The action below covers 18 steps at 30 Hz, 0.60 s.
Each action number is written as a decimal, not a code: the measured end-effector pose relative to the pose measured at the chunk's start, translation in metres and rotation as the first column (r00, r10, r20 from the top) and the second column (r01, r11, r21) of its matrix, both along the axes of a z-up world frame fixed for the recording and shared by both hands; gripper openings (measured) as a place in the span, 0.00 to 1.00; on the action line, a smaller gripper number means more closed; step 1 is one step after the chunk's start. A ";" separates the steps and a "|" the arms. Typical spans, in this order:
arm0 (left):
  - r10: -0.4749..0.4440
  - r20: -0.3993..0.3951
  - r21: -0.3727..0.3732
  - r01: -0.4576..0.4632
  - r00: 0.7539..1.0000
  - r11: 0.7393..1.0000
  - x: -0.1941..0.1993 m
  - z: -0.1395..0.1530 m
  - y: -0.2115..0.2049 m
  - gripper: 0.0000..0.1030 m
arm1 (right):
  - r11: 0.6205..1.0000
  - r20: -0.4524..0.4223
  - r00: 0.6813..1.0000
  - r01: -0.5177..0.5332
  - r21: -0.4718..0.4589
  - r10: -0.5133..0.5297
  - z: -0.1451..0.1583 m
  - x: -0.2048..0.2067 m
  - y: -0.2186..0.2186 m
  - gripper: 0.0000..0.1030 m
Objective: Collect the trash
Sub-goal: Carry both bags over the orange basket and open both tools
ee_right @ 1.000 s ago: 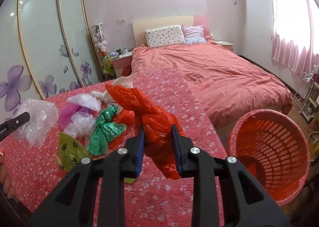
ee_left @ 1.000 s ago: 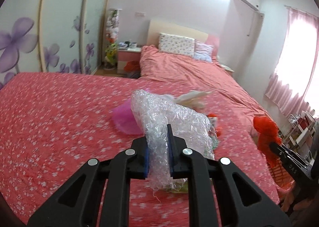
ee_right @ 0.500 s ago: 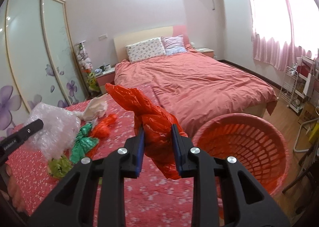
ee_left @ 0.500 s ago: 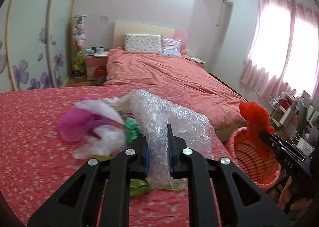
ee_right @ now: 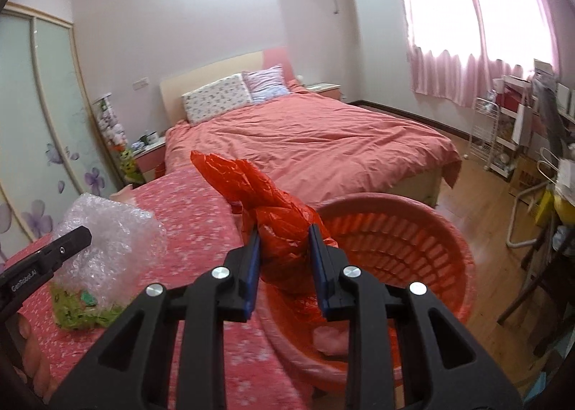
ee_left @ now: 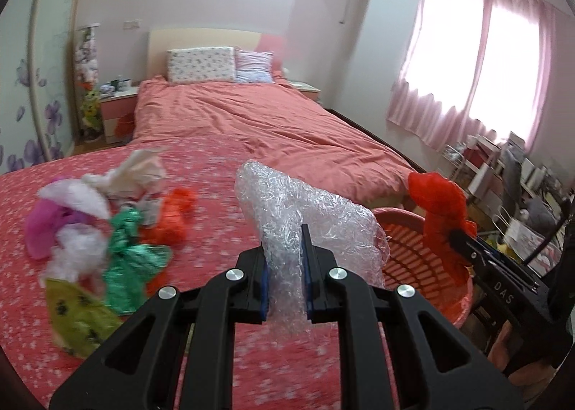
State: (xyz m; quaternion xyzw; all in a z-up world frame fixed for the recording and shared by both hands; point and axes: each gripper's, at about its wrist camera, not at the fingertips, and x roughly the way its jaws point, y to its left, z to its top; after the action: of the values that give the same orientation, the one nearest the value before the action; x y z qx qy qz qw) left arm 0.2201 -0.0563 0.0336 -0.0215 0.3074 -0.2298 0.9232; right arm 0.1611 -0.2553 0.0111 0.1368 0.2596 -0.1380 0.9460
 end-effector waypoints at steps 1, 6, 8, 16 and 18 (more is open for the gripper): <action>-0.014 -0.002 0.000 0.014 1.000 1.000 -0.002 -0.002 -0.007 0.14 | 1.000 -0.002 1.000 0.014 0.001 -0.014 -0.002 -0.002 -0.007 0.25; -0.071 -0.013 0.003 0.071 0.997 0.997 -0.003 -0.006 -0.040 0.14 | 0.997 -0.005 0.997 0.076 0.015 -0.076 -0.008 -0.010 -0.033 0.25; -0.093 -0.016 0.008 0.093 0.996 0.996 -0.003 -0.008 -0.052 0.14 | 0.995 -0.006 0.995 0.098 0.023 -0.098 -0.010 -0.013 -0.044 0.25; -0.157 -0.043 0.016 0.158 0.987 0.987 0.002 -0.018 -0.088 0.14 | 0.987 -0.009 0.988 0.153 0.048 -0.153 -0.019 -0.014 -0.074 0.25; -0.170 -0.049 0.019 0.171 0.984 0.985 0.002 -0.021 -0.095 0.14 | 0.986 -0.010 0.987 0.159 0.054 -0.159 -0.022 -0.012 -0.080 0.25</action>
State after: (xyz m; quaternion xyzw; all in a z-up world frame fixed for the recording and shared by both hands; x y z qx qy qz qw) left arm 0.2216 -0.1511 0.0125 0.0103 0.3325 -0.3039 0.8927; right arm 0.1486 -0.3357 -0.0105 0.1825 0.2540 -0.2062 0.9272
